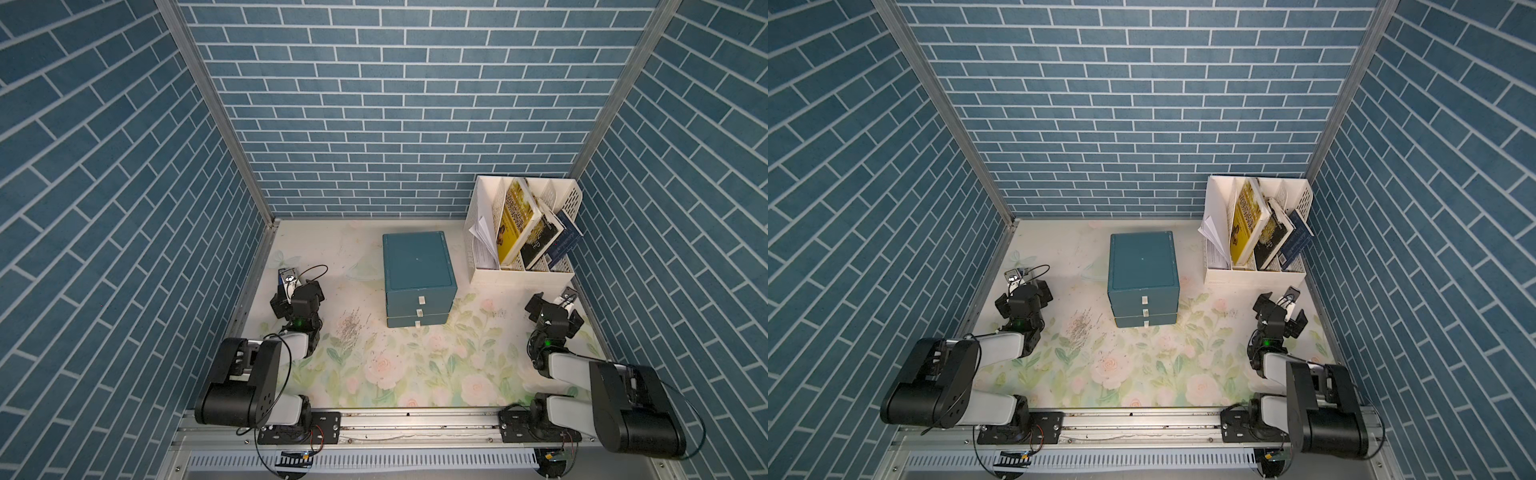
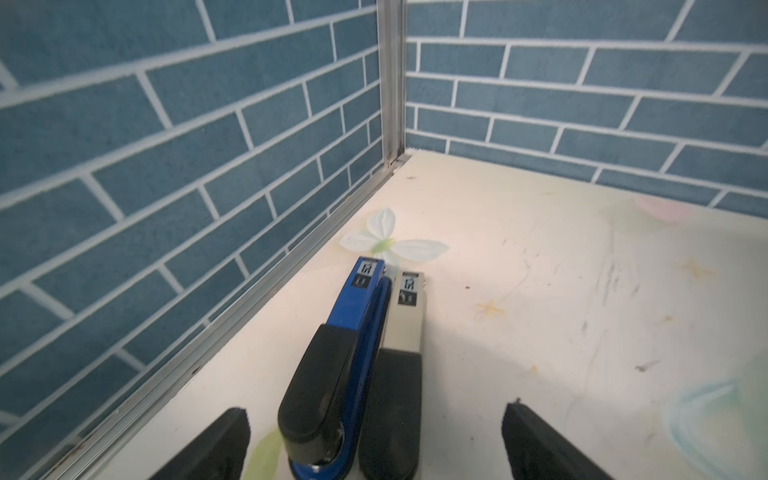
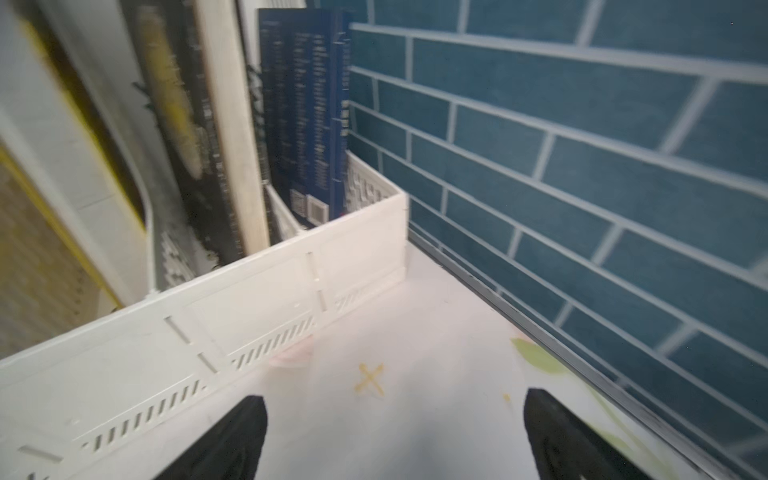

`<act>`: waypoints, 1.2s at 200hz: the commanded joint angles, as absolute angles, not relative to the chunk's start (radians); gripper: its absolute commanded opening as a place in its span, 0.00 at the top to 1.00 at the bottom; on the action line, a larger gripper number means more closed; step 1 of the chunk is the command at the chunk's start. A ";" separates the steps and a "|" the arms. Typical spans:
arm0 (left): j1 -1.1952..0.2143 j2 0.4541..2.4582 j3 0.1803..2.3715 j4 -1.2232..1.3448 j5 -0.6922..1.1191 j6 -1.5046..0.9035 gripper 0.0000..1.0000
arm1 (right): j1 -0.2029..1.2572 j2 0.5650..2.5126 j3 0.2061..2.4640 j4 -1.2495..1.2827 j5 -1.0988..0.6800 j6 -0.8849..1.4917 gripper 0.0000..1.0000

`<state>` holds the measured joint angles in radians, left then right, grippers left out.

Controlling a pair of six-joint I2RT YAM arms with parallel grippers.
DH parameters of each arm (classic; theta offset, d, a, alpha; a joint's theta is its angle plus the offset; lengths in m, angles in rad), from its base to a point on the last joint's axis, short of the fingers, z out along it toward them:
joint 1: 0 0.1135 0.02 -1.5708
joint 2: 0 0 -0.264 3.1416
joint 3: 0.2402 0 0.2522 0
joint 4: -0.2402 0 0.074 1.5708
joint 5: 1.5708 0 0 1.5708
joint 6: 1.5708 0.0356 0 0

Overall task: Place the plugs into the drawer by color
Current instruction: Reset both arms

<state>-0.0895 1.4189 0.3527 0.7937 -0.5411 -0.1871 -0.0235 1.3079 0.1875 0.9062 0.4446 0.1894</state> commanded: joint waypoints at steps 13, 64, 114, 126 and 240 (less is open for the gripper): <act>-0.083 1.468 0.284 1.100 -0.430 -0.099 0.00 | -0.035 1.369 0.247 1.056 0.070 0.027 0.00; -0.072 1.505 0.204 1.279 -0.296 -0.054 0.00 | 0.035 1.525 0.210 1.288 0.067 -0.009 0.00; -0.072 1.511 0.197 1.304 -0.299 -0.048 0.00 | 0.044 1.527 0.207 1.299 0.100 -0.012 0.00; -0.072 1.509 0.199 1.297 -0.298 -0.051 0.00 | 0.050 1.528 0.212 1.291 0.097 -0.022 0.00; -0.072 1.510 0.200 1.293 -0.298 -0.050 0.00 | 0.049 1.530 0.217 1.284 0.097 -0.021 0.00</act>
